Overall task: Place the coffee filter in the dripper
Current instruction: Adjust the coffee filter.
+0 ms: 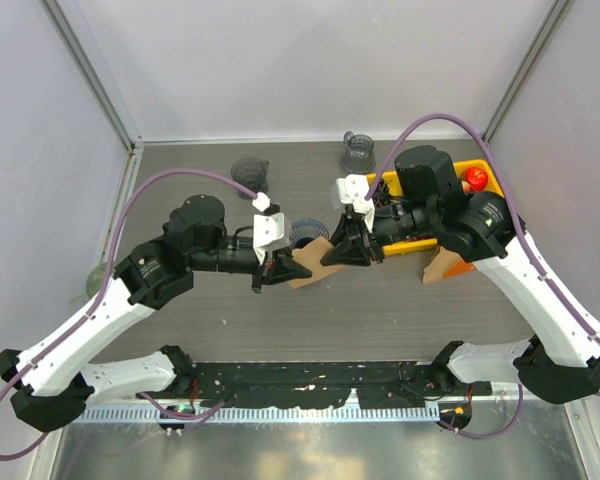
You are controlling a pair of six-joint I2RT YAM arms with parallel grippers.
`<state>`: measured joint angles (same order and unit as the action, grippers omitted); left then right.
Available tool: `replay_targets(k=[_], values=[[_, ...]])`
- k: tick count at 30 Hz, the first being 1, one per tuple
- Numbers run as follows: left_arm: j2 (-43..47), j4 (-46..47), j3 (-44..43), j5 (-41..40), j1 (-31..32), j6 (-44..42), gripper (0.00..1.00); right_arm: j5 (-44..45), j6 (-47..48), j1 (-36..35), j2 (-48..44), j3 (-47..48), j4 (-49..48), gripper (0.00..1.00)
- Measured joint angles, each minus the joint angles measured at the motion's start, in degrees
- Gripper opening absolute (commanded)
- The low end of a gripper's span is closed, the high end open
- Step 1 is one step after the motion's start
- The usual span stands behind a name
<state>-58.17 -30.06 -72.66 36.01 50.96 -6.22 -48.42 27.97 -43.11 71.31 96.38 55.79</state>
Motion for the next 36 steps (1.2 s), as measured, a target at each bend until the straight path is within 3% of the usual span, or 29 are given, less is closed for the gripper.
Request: replay_targets(k=[1, 5, 6, 9, 11, 14, 18, 21, 23, 24, 27, 29, 33, 36], values=[[-0.1, -0.2, -0.3, 0.0, -0.2, 0.3, 0.0, 0.2, 0.1, -0.1, 0.0, 0.0, 0.0, 0.42], [-1.3, -0.2, -1.9, 0.3, -0.6, 1.6, 0.0, 0.6, 0.0, -0.3, 0.4, 0.3, 0.0, 0.44], [-1.4, -0.2, -2.0, 0.3, -0.7, 1.8, 0.0, 0.6, 0.0, -0.4, 0.7, 0.5, 0.0, 0.42], [-1.7, -0.5, -2.0, 0.3, -0.7, 2.3, 0.0, 0.6, -0.1, -0.6, 1.5, 0.9, 0.0, 0.25], [-1.9, -0.5, -2.0, 0.5, -0.7, 2.6, 0.0, 0.5, -0.3, -0.8, 1.6, 0.9, 0.0, 0.21], [-2.2, -0.5, -2.0, 0.5, -0.7, 2.8, 0.0, 0.5, -0.9, -1.2, 1.6, 0.9, -0.1, 0.29], [-2.6, -0.8, -2.0, 0.7, -0.7, 2.8, 0.0, 0.3, -1.4, -1.7, 1.6, 1.0, -0.1, 0.31], [-2.7, -1.2, -2.0, 0.7, -0.7, 2.8, 0.0, 0.3, -1.9, -1.8, 1.6, 1.3, -0.4, 0.25], [-2.7, -1.3, -2.0, 0.7, -0.7, 2.7, 0.0, 0.3, -2.4, -1.9, 1.6, 1.5, -0.8, 0.14], [-2.7, -1.3, -2.0, 0.8, -0.7, 2.8, 0.03, 0.2, -2.8, -1.8, 1.6, 1.6, -1.1, 0.05], [-2.8, -1.3, -2.0, 0.8, -0.7, 2.7, 0.45, 0.0, -3.2, -1.9, 1.6, 1.6, -1.4, 0.05], [-2.7, -1.5, -2.0, 1.2, -1.4, 2.7, 0.62, 0.0, -3.2, -1.9, 1.6, 1.6, -1.6, 0.05], [-0.7, -2.4, -1.8, 6.7, -7.9, 3.6, 0.65, 0.2, -1.4, -1.9, 1.6, 1.6, -0.6, 0.05], [2.9, -3.1, -1.8, 11.9, -14.5, 4.2, 0.58, 0.2, -0.1, -1.9, 1.3, 1.3, 0.0, 0.05]])
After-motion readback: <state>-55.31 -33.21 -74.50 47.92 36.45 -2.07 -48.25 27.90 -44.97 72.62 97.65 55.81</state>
